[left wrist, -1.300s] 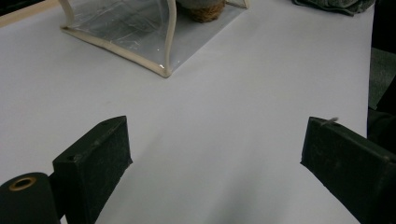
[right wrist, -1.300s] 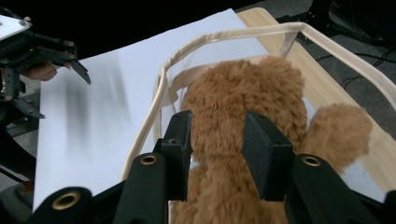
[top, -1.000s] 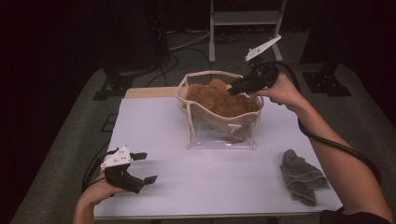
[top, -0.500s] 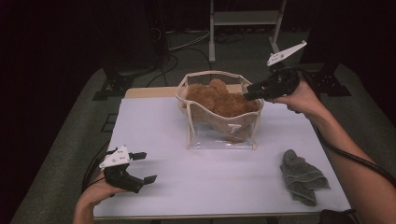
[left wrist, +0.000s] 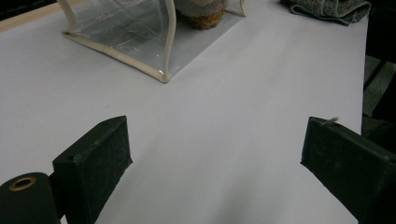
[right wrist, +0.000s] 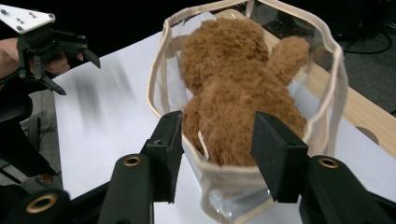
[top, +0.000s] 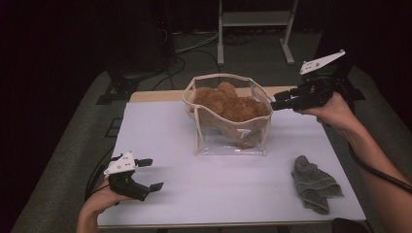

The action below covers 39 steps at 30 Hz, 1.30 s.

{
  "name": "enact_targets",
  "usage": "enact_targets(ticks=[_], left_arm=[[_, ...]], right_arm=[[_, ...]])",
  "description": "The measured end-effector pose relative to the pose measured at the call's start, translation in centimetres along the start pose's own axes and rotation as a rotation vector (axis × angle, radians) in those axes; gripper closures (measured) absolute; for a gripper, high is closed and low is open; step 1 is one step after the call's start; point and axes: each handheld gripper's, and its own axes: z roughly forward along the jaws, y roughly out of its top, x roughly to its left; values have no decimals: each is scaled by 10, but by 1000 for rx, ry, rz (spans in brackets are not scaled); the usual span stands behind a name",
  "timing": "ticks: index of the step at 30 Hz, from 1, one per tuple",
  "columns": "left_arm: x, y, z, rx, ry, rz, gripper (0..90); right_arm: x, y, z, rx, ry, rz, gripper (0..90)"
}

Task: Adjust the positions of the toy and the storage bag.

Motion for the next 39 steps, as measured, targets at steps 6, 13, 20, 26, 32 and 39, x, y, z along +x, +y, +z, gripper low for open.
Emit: enact_targets(ticks=[6,13,20,26,32,39], left_arm=[[0,0,0,1,0,-1,76],[1,-2,0,4,2,-5,76],[2,-3,1,4,4,-11,76],[3,-3,1,5,4,-12,76],[3,-3,0,2,5,-10,76],[3,-4,0,3,1,-10,76]], right_arm=[[-1,-18,-10,-4,-9,24,503],[-2,-37,-18,-17,-6,53,484],[-7,-57,-21,-17,-10,92,463],[-11,-75,-18,-24,4,132,438],[-11,-90,-10,-22,16,153,427],[-11,-105,-2,-20,27,172,415]])
